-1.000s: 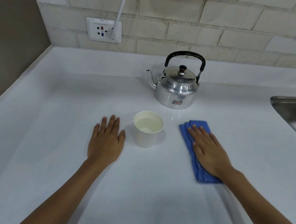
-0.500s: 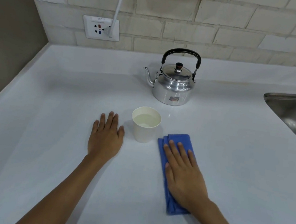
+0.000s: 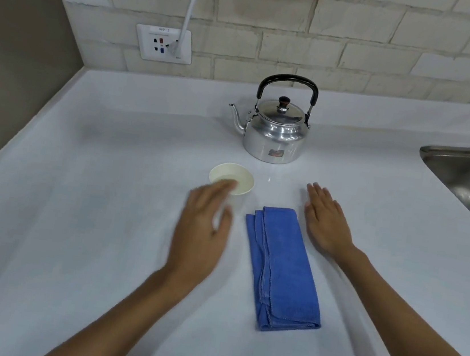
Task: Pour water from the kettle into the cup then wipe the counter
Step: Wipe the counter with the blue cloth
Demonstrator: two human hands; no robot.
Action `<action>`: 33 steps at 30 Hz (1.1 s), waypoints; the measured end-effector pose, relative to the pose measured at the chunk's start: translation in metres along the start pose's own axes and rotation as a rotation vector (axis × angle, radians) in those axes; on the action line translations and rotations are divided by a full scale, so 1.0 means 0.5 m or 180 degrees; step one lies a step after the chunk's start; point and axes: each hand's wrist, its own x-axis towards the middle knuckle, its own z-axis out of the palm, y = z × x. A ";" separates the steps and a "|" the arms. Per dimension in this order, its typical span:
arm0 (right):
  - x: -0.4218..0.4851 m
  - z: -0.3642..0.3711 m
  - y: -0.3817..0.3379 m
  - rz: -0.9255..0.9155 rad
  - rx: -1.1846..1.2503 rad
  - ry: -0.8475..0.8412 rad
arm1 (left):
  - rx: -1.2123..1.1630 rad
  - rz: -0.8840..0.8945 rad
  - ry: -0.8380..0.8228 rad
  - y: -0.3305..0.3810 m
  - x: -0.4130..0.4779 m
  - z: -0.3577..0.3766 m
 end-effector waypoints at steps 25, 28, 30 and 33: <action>0.028 0.032 0.033 -0.0123 -0.0537 0.0104 | 0.1790 -0.0077 -0.1802 -0.026 -0.113 0.099; 0.027 0.031 0.031 -0.0096 -0.0513 0.0080 | 0.1852 -0.0221 -0.1728 -0.080 -0.133 0.031; 0.027 0.030 0.031 -0.0079 -0.0526 0.0044 | 0.1910 -0.0415 -0.1609 -0.116 -0.136 -0.012; 0.027 0.032 0.030 -0.0089 -0.0596 0.0030 | 0.2148 -0.0752 -0.1422 -0.156 -0.106 -0.044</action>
